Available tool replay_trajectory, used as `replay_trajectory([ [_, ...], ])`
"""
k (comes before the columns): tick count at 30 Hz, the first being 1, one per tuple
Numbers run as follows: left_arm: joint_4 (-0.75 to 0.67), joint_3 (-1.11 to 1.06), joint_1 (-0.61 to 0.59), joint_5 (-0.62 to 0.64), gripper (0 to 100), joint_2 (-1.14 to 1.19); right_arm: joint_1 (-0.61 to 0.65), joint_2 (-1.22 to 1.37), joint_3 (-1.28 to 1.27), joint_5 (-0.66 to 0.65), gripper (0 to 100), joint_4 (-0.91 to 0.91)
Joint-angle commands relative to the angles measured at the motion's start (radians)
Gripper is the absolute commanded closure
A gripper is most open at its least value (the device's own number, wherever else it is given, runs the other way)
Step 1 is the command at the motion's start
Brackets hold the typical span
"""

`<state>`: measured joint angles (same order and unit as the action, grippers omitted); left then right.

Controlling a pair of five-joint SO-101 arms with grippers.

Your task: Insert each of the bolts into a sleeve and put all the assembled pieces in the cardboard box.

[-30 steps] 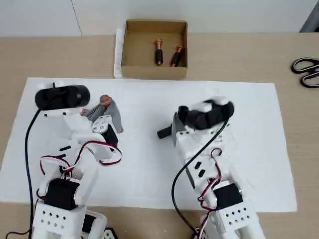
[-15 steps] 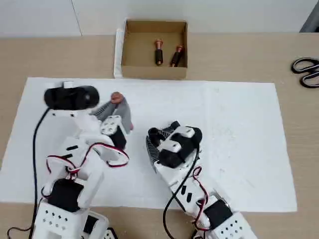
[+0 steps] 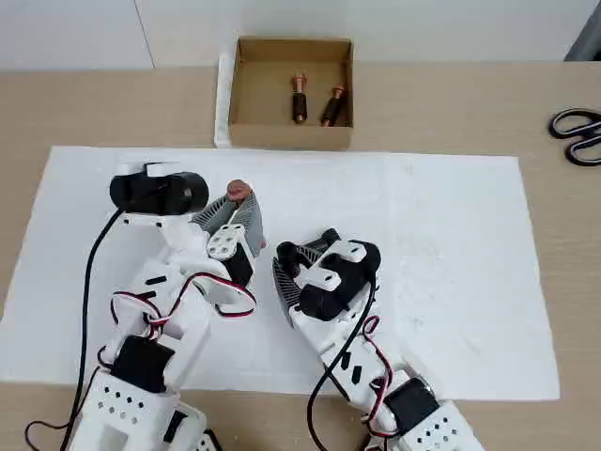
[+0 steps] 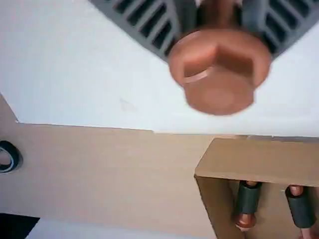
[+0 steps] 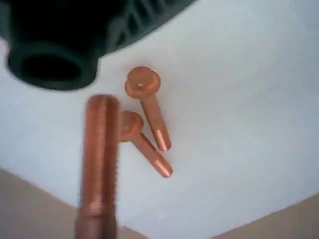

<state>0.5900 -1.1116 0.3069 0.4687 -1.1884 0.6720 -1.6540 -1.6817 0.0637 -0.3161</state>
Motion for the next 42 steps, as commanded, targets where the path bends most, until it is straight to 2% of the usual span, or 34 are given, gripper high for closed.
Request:
replay_trajectory([
  [1, -0.008, 0.099, 0.003, -0.009, 99, -0.025, 0.004, -0.015, -0.009, -0.008, 99.5, 0.001],
  [6, 0.052, 0.136, 0.035, -0.009, 99, -0.025, 0.004, -0.015, -0.009, -0.008, 99.5, 0.001],
  [42, 0.032, 0.088, 0.080, -0.009, 99, -0.023, 0.036, -0.013, -0.009, -0.006, 99.5, 0.007],
])
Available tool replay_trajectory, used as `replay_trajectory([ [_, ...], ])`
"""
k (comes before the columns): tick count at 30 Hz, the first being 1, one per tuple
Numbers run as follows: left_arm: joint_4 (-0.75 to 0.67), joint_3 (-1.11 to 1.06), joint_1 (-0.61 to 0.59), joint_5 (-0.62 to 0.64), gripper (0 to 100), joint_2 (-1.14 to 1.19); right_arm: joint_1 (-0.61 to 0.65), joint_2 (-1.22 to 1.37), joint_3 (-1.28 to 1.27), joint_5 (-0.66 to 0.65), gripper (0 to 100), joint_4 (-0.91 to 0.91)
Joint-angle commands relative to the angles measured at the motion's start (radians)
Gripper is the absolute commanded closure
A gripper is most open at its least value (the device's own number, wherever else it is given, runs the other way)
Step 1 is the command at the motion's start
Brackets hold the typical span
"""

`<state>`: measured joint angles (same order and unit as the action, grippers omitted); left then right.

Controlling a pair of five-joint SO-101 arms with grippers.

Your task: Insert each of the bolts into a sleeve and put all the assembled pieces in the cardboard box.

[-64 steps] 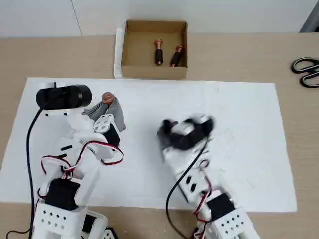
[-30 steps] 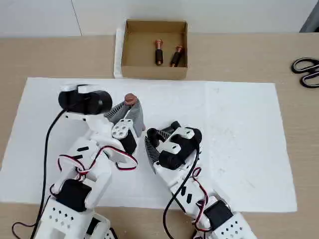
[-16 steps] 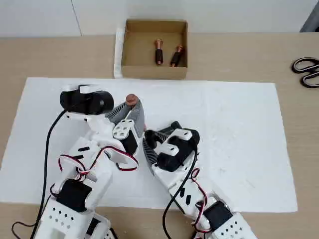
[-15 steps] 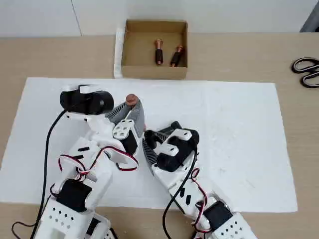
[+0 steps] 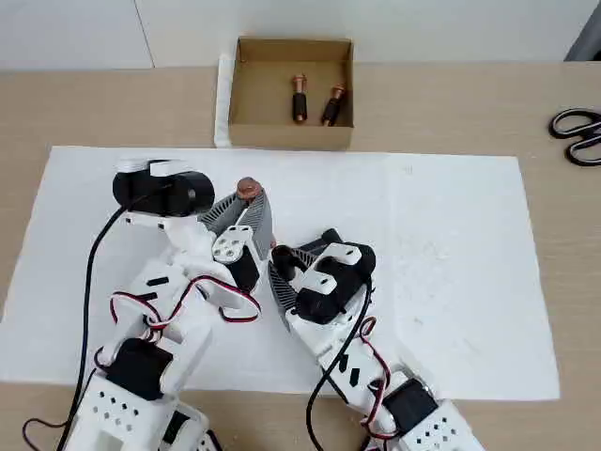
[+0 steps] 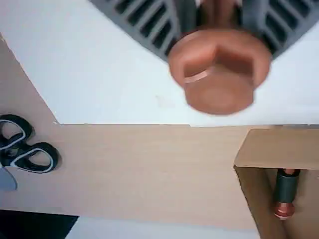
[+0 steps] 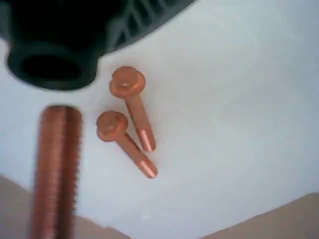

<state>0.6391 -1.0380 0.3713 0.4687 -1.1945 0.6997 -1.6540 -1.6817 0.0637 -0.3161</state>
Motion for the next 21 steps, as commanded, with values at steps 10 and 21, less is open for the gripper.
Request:
replay_trajectory([
  [10, -0.018, -0.016, 0.029, -0.009, 99, -0.017, 0.010, -0.015, -0.009, -0.006, 99.5, 0.008],
  [21, -0.015, -0.027, 0.034, -0.009, 99, -0.018, 0.010, -0.016, -0.009, -0.006, 99.5, 0.008],
])
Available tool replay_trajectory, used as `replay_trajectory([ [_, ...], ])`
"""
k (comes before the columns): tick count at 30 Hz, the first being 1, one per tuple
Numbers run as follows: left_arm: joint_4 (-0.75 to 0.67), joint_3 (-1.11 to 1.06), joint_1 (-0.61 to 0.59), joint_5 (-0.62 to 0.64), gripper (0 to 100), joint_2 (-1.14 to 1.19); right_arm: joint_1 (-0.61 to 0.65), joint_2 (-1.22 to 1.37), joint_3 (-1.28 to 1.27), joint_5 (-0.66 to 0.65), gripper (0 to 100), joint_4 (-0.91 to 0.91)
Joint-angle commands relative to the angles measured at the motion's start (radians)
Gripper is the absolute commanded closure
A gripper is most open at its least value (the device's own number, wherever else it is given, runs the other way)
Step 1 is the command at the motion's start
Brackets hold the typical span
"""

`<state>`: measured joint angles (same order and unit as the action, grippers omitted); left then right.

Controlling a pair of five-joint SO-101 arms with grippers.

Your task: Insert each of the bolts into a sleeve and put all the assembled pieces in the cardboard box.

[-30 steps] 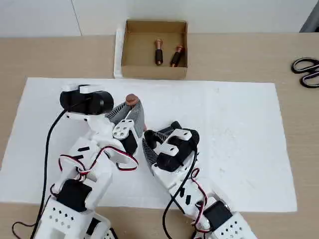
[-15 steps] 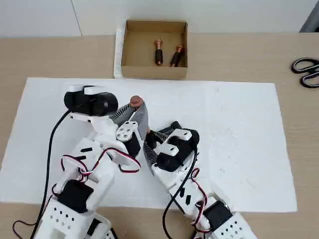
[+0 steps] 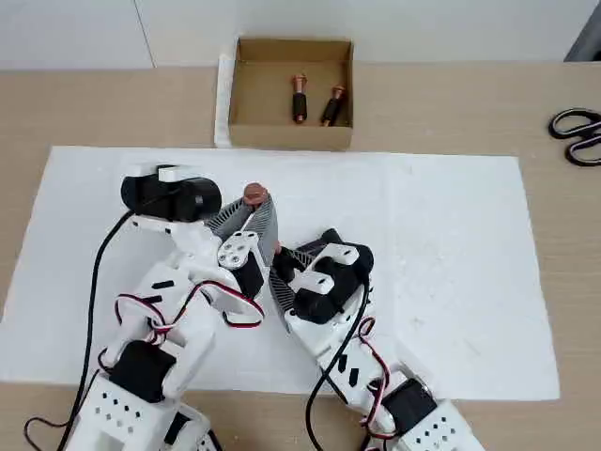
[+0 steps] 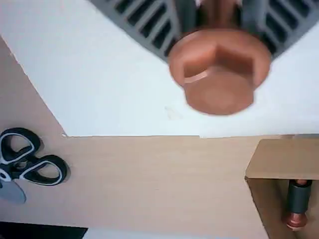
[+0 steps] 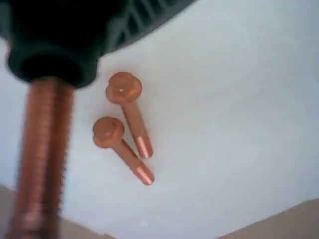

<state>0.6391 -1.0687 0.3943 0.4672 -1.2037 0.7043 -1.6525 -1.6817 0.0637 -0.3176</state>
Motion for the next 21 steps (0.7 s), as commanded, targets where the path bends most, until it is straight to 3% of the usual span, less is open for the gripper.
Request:
replay_trajectory([
  [1, -0.015, 0.004, 0.011, -0.008, 99, -0.009, 0.005, -0.018, -0.009, -0.006, 99.5, 0.010],
  [21, 0.026, 0.070, 0.011, -0.006, 99, -0.009, 0.005, -0.016, -0.009, -0.006, 99.5, 0.012],
])
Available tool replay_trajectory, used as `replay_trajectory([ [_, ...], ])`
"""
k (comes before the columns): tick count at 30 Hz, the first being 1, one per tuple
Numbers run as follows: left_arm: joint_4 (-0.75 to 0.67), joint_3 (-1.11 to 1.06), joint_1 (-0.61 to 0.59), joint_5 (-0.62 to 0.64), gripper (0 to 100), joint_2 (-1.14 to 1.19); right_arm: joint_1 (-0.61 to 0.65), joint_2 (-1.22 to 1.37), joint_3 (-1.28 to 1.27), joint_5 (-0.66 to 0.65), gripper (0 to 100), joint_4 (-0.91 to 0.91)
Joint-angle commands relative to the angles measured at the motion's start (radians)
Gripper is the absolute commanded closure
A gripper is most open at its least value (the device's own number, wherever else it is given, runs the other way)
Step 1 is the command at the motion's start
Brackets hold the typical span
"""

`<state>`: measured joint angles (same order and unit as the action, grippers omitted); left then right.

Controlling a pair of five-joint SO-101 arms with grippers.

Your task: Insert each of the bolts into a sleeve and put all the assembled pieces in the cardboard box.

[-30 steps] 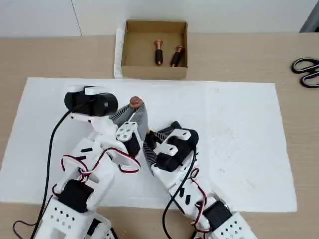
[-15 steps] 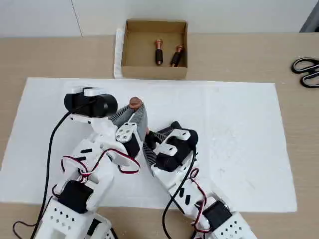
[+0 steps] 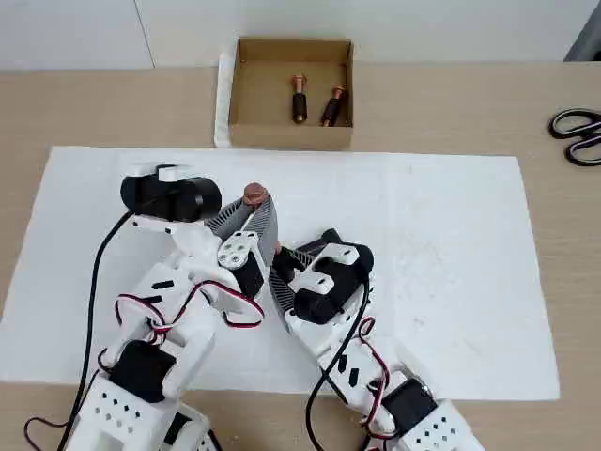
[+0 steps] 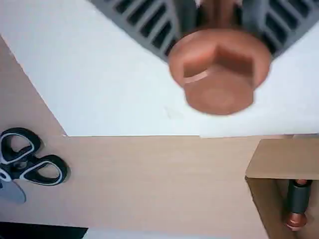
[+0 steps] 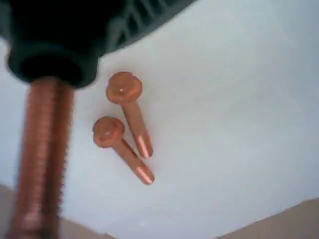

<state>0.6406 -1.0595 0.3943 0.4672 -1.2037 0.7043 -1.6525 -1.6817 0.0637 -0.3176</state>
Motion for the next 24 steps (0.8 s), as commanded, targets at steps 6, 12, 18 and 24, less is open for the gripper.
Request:
replay_trajectory([
  [6, 0.038, 0.064, 0.011, -0.006, 99, -0.009, 0.005, -0.016, -0.009, -0.006, 99.5, 0.012],
  [12, 0.035, 0.022, 0.012, -0.006, 99, -0.009, 0.005, -0.016, -0.009, -0.006, 99.5, 0.010],
  [18, 0.038, -0.004, 0.012, -0.008, 99, -0.009, 0.004, -0.018, -0.009, -0.006, 99.5, 0.008],
  [24, 0.040, -0.036, 0.011, -0.057, 99, -0.009, 0.004, -0.018, -0.009, -0.006, 99.5, 0.008],
])
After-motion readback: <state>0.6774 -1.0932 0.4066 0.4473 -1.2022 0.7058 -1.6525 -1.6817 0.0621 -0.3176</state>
